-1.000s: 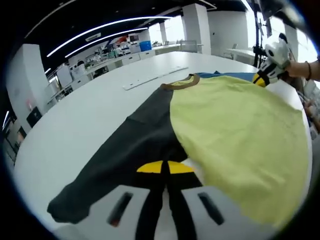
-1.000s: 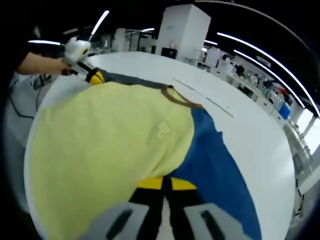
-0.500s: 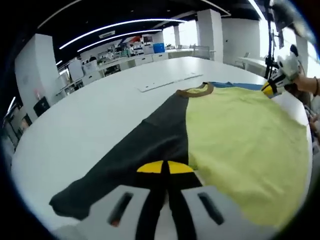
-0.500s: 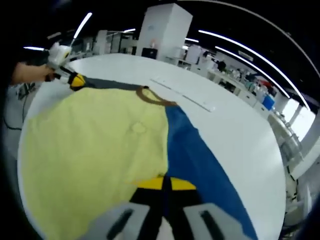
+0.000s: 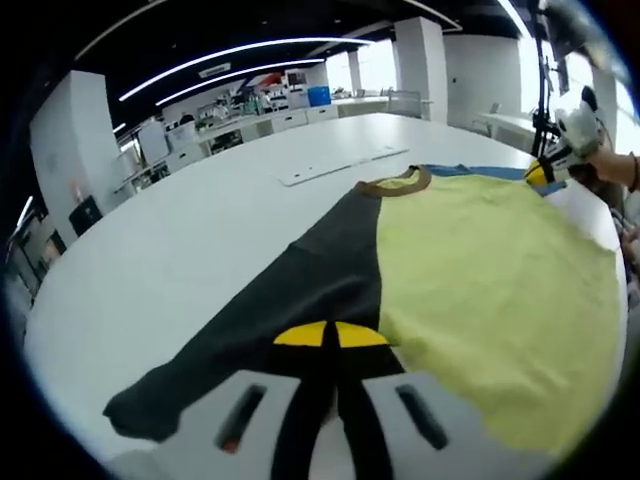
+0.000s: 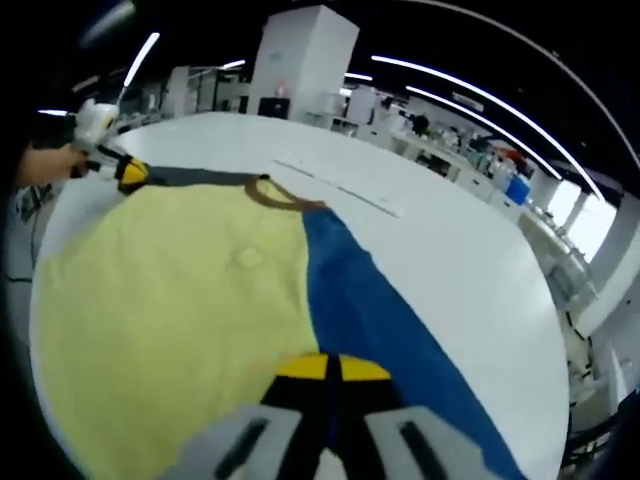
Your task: Fold the garment on the visible template until the final outline fits inside the template.
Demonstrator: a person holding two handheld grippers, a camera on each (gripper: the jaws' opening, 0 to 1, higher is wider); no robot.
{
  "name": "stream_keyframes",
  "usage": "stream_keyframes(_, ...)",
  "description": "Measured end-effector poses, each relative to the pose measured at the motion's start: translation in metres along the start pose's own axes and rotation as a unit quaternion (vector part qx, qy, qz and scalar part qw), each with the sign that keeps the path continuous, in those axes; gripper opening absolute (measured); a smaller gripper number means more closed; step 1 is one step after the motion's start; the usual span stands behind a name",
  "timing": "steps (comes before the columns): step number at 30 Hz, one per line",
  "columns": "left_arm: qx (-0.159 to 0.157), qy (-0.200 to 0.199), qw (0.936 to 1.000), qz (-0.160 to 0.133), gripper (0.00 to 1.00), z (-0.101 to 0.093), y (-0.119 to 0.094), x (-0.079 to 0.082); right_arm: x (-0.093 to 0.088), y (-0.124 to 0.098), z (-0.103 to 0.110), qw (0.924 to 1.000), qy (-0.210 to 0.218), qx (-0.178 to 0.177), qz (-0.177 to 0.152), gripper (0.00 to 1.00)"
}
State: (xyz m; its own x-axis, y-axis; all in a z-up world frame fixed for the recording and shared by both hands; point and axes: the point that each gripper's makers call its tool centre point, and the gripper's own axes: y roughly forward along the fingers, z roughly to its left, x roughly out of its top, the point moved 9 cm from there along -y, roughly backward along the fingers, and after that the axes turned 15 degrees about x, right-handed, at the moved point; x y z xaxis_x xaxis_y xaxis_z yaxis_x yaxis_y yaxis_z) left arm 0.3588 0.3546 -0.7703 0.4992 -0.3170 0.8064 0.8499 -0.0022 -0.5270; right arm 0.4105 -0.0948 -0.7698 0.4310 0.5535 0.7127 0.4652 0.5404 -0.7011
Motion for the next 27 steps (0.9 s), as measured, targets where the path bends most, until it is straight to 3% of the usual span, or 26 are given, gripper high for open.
stream_keyframes(5, 0.006, 0.010, 0.9999, 0.007, 0.00, -0.002, -0.002, 0.001, 0.000, -0.004, 0.002, 0.9970, 0.067, 0.023, -0.030, 0.01)
stream_keyframes(10, 0.005, -0.007, 0.9999, 0.012, 0.05, -0.002, -0.007, 0.001, 0.003, -0.013, 0.000, 0.9925, 0.108, 0.023, -0.053, 0.27)
stream_keyframes(15, 0.000, -0.034, 0.9993, 0.014, 0.24, -0.001, -0.014, 0.002, 0.001, -0.024, -0.006, 0.9890, 0.133, 0.013, -0.064, 0.50)
stream_keyframes(21, -0.004, -0.068, 0.9976, 0.004, 0.48, -0.001, -0.026, 0.004, -0.005, -0.037, -0.010, 0.9856, 0.156, -0.002, -0.065, 0.69)
stream_keyframes(27, -0.017, -0.109, 0.9939, 0.000, 0.70, -0.002, -0.038, 0.002, -0.019, -0.056, -0.016, 0.9817, 0.174, -0.038, -0.066, 0.76)
